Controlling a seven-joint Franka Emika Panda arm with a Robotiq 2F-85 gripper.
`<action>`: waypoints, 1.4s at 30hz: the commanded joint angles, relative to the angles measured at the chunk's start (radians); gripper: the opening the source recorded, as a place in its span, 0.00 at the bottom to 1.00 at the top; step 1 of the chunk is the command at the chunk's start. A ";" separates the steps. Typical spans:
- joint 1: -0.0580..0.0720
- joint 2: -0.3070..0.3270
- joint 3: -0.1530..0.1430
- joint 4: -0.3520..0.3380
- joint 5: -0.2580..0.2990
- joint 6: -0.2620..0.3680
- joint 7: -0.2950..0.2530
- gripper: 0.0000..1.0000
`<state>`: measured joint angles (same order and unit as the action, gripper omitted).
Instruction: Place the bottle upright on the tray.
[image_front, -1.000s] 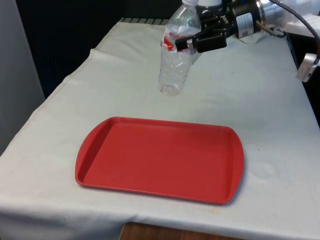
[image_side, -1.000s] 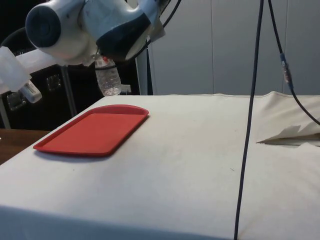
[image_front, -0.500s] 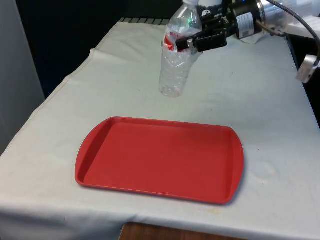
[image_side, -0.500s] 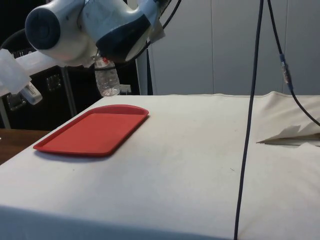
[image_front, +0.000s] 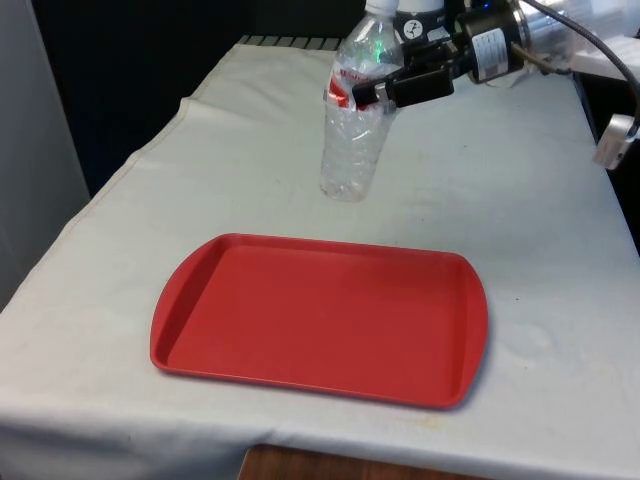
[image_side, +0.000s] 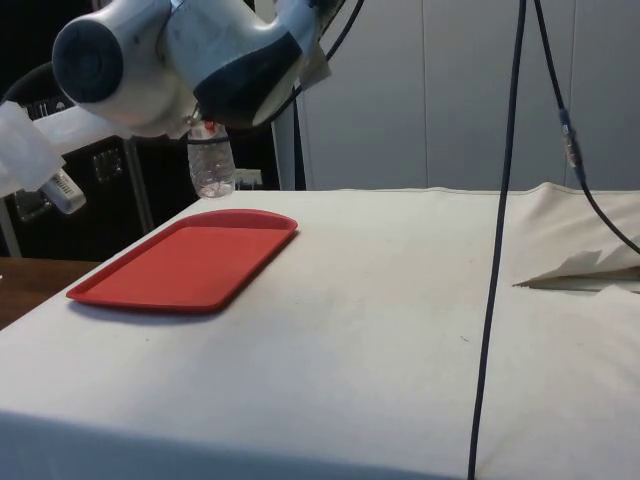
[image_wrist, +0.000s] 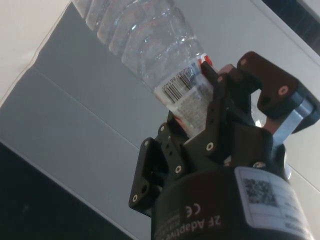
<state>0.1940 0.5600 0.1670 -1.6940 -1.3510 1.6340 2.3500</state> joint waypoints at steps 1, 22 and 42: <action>-0.004 0.001 0.002 0.000 0.005 0.010 0.003 0.34; -0.026 0.072 0.005 0.061 0.049 0.072 -0.030 0.34; -0.029 0.089 -0.001 0.066 0.070 0.097 -0.037 0.34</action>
<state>0.1650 0.6490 0.1660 -1.6280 -1.2810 1.7310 2.3130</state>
